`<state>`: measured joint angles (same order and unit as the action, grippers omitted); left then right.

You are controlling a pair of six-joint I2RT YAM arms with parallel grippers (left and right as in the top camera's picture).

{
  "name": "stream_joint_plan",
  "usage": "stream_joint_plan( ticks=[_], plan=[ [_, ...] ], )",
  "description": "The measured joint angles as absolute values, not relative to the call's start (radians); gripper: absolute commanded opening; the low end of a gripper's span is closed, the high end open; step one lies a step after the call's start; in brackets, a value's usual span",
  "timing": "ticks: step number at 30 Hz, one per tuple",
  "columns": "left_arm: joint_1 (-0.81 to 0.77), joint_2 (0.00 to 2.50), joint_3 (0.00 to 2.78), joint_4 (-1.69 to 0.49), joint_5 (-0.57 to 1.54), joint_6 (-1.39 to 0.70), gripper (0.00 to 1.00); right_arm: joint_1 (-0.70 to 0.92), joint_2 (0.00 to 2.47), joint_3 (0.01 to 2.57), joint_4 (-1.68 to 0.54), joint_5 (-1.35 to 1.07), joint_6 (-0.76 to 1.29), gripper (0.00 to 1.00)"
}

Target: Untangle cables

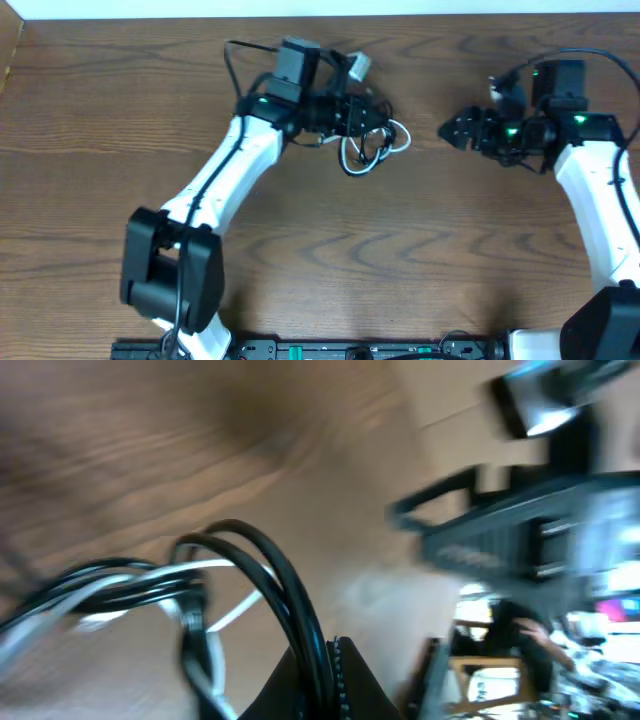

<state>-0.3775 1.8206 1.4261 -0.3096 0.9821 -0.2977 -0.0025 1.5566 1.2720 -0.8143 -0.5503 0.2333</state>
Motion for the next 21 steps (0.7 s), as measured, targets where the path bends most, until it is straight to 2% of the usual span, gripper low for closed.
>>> stream_joint_plan(
  ticks=[4,10,13,16,20,21],
  plan=[
    [-0.351,1.816,1.425,-0.315,1.126,-0.346,0.08,0.083,1.557,1.27,-0.727,-0.585,0.186,0.62],
    [-0.32,1.816,1.425,-0.337,1.237,-0.388,0.07,0.149,1.557,1.27,-0.68,-0.59,0.144,0.54],
    [-0.314,1.816,1.425,-0.348,1.256,-0.396,0.07,0.173,1.579,1.27,-0.657,-0.583,0.129,0.47],
    [-0.314,1.816,1.425,-0.349,1.259,-0.397,0.07,0.186,1.647,1.27,-0.625,-0.579,0.124,0.3],
    [-0.314,1.816,1.425,-0.353,1.259,-0.397,0.07,0.192,1.746,1.268,-0.609,-0.575,0.118,0.21],
    [-0.314,1.816,1.425,-0.353,1.258,-0.397,0.08,0.192,1.757,1.267,-0.606,-0.575,0.118,0.14]
  ],
)
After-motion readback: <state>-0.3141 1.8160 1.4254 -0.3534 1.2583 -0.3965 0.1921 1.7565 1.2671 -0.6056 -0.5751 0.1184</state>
